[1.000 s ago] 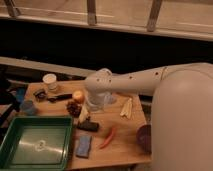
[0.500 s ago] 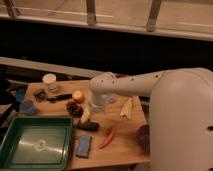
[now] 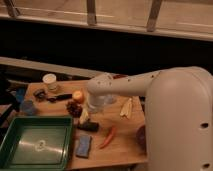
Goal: Place eraser in metal cup
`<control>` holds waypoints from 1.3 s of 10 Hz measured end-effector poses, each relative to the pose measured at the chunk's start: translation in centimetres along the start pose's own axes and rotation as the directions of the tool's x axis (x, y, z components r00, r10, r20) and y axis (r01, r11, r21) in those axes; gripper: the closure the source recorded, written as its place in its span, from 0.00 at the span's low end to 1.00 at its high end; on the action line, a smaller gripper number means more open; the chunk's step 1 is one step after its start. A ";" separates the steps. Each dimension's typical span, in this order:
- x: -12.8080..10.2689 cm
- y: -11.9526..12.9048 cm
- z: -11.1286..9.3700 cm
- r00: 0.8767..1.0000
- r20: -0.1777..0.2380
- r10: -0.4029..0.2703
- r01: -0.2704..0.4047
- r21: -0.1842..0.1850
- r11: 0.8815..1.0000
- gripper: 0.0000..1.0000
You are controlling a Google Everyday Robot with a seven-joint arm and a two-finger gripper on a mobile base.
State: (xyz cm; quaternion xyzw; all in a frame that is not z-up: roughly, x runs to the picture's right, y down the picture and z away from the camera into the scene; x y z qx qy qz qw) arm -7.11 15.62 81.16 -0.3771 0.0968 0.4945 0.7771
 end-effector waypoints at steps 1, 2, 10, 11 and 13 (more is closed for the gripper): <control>-0.3 0.0 0.3 1.000 0.000 -0.005 0.005 0.004 1.000 0.20; -0.5 -0.2 0.5 1.000 -0.001 -0.004 0.004 0.005 1.000 0.20; -1.2 3.0 3.5 0.994 -0.062 -0.090 0.091 0.025 0.996 0.20; -0.9 2.7 3.5 0.994 -0.068 -0.084 0.086 0.031 0.996 0.20; 0.2 2.4 3.8 0.994 -0.086 -0.067 0.071 0.038 0.997 0.20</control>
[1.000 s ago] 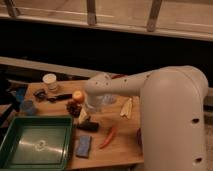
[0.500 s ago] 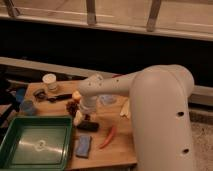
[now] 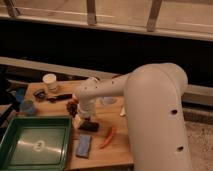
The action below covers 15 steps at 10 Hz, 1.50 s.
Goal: Place eraser in metal cup
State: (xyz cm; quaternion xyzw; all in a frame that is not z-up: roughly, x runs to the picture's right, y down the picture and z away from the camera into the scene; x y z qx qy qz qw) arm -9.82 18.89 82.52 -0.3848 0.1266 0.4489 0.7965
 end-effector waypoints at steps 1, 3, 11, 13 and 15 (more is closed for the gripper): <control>0.2 -0.1 0.3 1.000 -0.003 0.008 -0.008 -0.002 1.000 0.20; 0.2 -0.3 0.8 1.000 -0.003 0.016 -0.016 -0.009 1.000 0.20; -0.3 0.2 1.4 1.000 0.009 -0.017 0.017 -0.041 0.999 0.73; 0.1 -0.1 0.9 1.000 0.017 0.001 -0.001 -0.043 0.999 0.93; 0.9 -2.1 -0.7 0.998 0.037 0.058 -0.057 -0.034 0.998 1.00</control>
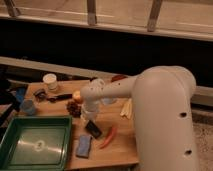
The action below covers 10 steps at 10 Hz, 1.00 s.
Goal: Place eraser in metal cup
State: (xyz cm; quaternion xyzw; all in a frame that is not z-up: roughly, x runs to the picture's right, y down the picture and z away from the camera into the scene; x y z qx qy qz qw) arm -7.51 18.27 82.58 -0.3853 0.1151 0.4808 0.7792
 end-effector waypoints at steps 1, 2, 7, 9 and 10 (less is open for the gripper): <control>0.4 -1.6 -1.0 0.999 0.006 0.034 -0.034 0.011 0.999 1.00; 0.5 -3.6 -2.5 0.997 0.020 0.075 -0.076 0.024 0.997 1.00; -2.0 -13.5 -10.4 0.967 0.144 0.211 -0.223 0.075 0.972 1.00; -5.1 -17.0 -15.4 0.945 0.241 0.221 -0.249 0.092 0.964 1.00; -6.3 -18.2 -17.3 0.934 0.278 0.225 -0.259 0.090 0.962 1.00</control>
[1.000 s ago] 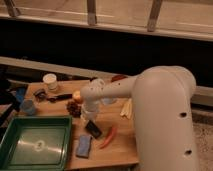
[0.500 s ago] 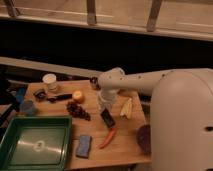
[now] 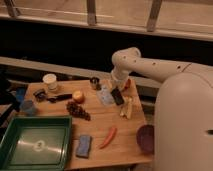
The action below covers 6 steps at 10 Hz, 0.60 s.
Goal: Place eraser in metal cup
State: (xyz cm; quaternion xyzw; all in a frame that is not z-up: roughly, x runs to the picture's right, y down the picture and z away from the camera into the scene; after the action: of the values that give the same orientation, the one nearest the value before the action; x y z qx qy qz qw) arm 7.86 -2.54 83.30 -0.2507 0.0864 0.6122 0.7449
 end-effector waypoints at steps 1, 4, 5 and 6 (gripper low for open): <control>-2.2 -1.3 -1.7 0.999 0.052 0.015 -0.015 -0.006 1.000 1.00; -5.3 -3.3 -4.6 0.989 0.143 0.040 -0.037 -0.022 0.999 1.00; -5.4 -3.1 -4.6 0.989 0.142 0.037 -0.034 -0.023 0.999 1.00; -5.3 -3.1 -4.5 0.989 0.141 0.037 -0.035 -0.022 0.999 1.00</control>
State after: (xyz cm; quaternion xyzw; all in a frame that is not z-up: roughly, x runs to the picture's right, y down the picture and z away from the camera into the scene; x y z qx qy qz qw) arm 10.43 -9.73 82.55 -0.2123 0.0317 0.6427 0.7354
